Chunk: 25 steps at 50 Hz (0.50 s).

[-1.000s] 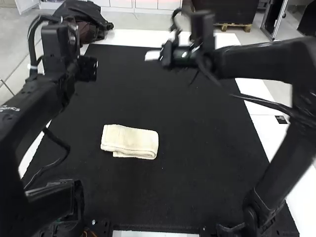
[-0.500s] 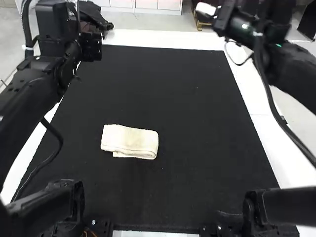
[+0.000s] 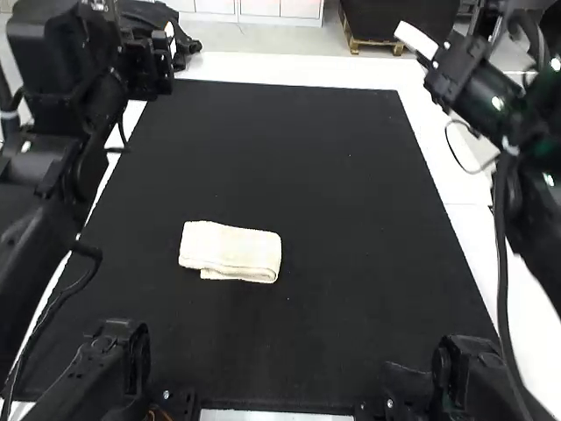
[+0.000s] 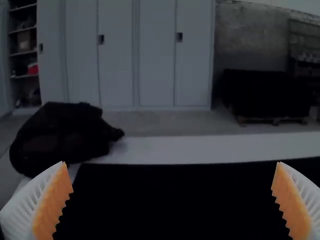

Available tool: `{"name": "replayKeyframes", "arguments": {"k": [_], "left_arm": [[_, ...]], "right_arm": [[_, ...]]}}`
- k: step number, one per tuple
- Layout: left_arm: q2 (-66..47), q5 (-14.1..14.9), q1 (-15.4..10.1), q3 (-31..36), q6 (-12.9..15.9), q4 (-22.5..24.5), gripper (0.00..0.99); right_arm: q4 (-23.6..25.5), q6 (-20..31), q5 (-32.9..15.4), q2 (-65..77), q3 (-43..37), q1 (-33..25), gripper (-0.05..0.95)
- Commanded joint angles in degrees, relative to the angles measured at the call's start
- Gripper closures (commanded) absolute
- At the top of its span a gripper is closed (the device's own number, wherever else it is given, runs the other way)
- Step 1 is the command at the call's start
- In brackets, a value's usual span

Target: Fold the towel.

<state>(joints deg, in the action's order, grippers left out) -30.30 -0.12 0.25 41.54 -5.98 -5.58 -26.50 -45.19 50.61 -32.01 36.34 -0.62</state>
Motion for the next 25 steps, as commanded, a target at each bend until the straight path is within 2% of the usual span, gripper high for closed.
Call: {"name": "replayKeyframes", "arguments": {"k": [1,12,20,25], "left_arm": [[4.46,0.82,-0.08,-1.02,-1.40,-0.22,0.062],[14.48,2.23,0.54,-2.96,-2.28,-2.68,0.067],[23.80,2.41,0.54,-6.12,-3.78,-3.56,0.067],[29.60,1.97,0.80,-8.23,-4.57,-4.17,0.067]], "right_arm": [[-0.04,-1.92,1.33,8.89,-0.83,-0.87,0.92],[4.35,-2.80,-0.51,23.84,-1.88,-0.78,0.92],[4.44,-2.89,-6.66,32.01,-3.55,-0.17,0.92],[5.85,-1.39,-8.60,31.66,-2.15,0.45,0.92]]}}
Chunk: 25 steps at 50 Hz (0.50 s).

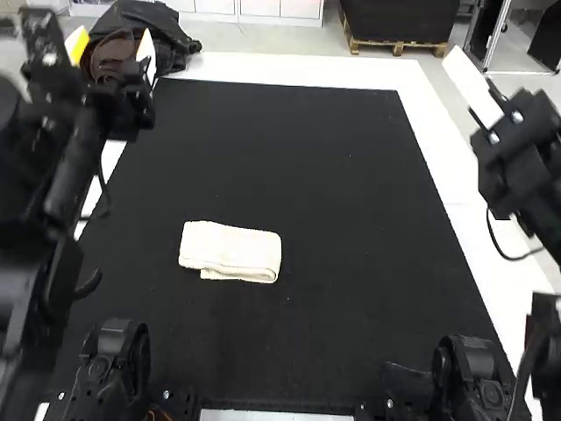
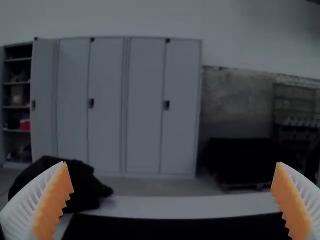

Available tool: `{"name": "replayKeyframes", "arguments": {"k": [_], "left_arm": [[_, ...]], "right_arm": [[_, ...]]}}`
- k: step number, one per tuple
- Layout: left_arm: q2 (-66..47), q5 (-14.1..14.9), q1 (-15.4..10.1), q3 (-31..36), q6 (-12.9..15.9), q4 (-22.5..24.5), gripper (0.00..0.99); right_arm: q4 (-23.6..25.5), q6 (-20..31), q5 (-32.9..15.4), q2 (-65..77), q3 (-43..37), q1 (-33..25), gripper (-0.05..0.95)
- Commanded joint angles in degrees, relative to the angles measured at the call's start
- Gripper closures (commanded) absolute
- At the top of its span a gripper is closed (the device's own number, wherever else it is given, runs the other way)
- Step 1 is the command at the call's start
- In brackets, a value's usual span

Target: Fold the towel.

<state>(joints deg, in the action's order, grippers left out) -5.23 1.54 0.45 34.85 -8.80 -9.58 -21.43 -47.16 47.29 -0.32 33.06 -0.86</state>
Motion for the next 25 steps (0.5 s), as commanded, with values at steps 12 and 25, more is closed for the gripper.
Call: {"name": "replayKeyframes", "arguments": {"k": [12,25], "left_arm": [[5.50,-2.07,0.87,-2.33,5.11,6.95,0.038],[5.41,-2.51,0.87,-19.47,14.60,33.23,0.074]], "right_arm": [[4.91,24.39,-25.05,0.05,2.62,0.78,-0.02],[4.56,41.27,-41.57,0.05,-11.17,0.78,-0.02]]}}
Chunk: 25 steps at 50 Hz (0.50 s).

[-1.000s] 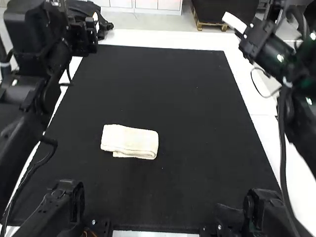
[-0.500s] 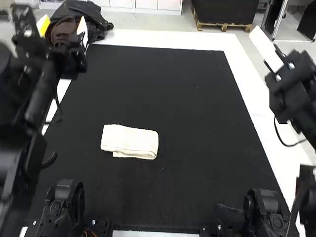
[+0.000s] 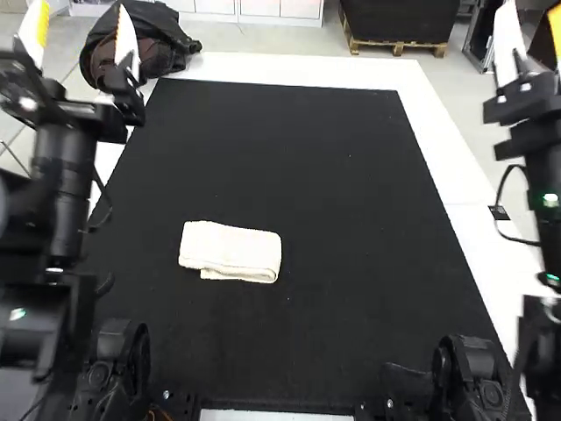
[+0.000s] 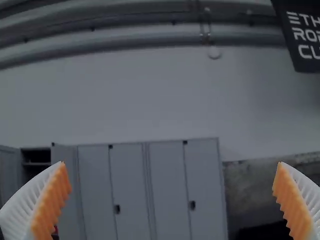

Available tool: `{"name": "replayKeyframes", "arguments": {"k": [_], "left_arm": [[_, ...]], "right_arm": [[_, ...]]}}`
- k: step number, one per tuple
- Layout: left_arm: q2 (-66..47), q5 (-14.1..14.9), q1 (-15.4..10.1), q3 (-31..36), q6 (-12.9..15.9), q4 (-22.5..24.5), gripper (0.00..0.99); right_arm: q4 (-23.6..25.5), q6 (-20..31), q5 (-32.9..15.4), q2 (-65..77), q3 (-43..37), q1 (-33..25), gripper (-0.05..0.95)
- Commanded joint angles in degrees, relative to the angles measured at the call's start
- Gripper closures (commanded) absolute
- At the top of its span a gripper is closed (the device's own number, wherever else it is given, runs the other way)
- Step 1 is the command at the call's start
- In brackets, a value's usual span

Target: Fold the towel.

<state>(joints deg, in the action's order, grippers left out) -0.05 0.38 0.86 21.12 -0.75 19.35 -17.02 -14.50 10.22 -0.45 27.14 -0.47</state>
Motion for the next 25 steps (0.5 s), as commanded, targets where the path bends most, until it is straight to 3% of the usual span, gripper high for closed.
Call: {"name": "replayKeyframes", "arguments": {"k": [1,9,17,23,25], "left_arm": [[0.32,-2.23,0.46,-7.68,6.55,6.13,0.074],[0.23,-5.22,0.19,-14.36,6.55,8.68,0.074],[0.32,-5.13,0.10,-17.78,8.40,4.38,0.090],[0.32,-5.48,0.10,-18.75,8.31,1.04,0.090],[0.23,-5.39,0.10,-19.10,8.49,-0.63,0.090]], "right_arm": [[-0.04,8.53,-3.45,0.18,-6.57,0.38,-0.02],[-4.96,8.35,-10.83,0.27,-14.83,0.03,-0.02],[-6.10,9.84,-20.15,0.27,-22.48,0.03,-0.02],[-7.15,13.89,-20.41,0.27,-27.05,-0.06,-0.02],[-3.29,14.94,-20.24,0.27,-27.05,0.03,-0.02]]}}
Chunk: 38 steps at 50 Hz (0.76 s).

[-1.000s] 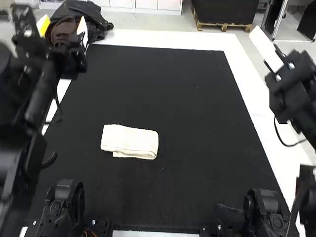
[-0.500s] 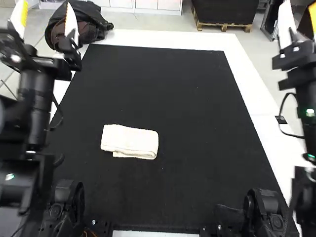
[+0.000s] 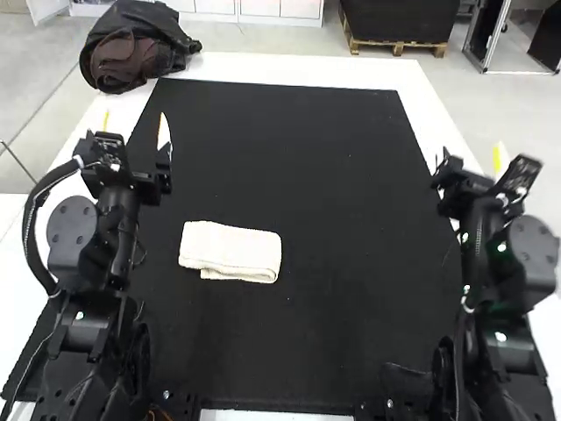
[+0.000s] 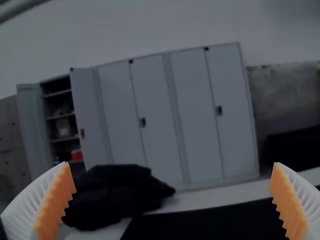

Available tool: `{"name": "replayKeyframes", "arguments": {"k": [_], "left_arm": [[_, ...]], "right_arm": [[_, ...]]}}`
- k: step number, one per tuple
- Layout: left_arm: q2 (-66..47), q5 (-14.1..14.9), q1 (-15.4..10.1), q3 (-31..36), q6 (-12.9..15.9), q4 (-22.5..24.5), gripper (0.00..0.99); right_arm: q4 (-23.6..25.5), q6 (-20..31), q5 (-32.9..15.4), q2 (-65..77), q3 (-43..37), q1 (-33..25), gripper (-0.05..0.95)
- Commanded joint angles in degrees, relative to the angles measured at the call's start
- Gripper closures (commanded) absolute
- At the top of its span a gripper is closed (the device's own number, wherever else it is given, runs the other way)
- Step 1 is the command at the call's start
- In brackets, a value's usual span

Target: Fold the towel.

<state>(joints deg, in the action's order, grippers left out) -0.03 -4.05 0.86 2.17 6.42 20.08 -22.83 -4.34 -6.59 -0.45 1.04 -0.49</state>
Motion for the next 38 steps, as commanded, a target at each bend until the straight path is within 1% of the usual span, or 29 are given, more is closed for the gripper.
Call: {"name": "replayKeyframes", "arguments": {"k": [1,4,5,7,8,9,11,14,15,19,22,38], "left_arm": [[0.21,-0.96,0.10,-0.24,1.41,-1.88,0.089],[0.21,-1.22,0.10,-1.47,1.50,-3.73,0.087],[0.30,-1.83,0.10,-1.91,1.50,-4.08,0.085],[0.21,-4.12,0.19,-2.09,1.32,-5.93,0.084],[0.21,-4.56,0.19,-2.09,0.88,-6.89,0.077],[0.30,-4.82,0.28,-2.09,-0.70,-8.39,0.054],[0.30,-4.82,0.28,-2.00,-3.34,-11.20,0.039],[0.30,-4.47,0.28,-2.09,-7.47,-18.14,0.036],[0.30,-4.38,0.28,-2.09,-7.73,-19.11,0.038],[0.30,-3.24,-0.07,-2.09,-7.91,-19.11,0.036],[0.30,-3.24,-0.16,-2.09,-7.91,-19.20,0.036],[0.30,-3.24,-0.34,-2.09,-7.91,-19.20,0.036]], "right_arm": [[4.72,5.39,-3.43,0.27,-0.86,-0.04,-0.02],[9.29,5.92,-3.52,0.27,-0.95,-0.04,-0.02],[11.40,5.83,-3.52,0.27,-0.95,-0.04,-0.02],[15.27,5.92,-3.52,0.36,-0.95,-0.04,-0.02],[16.59,6.01,-3.52,0.27,-0.95,-0.04,-0.02],[18.00,6.01,-3.43,0.27,-1.04,-0.04,-0.02],[20.19,6.27,-3.43,0.27,-0.95,-0.04,-0.02],[20.19,6.36,-3.52,0.27,-1.04,-0.04,-0.02],[20.19,6.36,-3.43,0.27,-0.95,-0.04,-0.02],[20.54,6.36,-3.08,0.27,-1.04,-0.04,-0.02],[20.81,6.36,-1.85,0.27,-1.04,-0.04,-0.02],[20.81,6.36,-1.85,0.27,-1.04,-0.04,-0.02]]}}
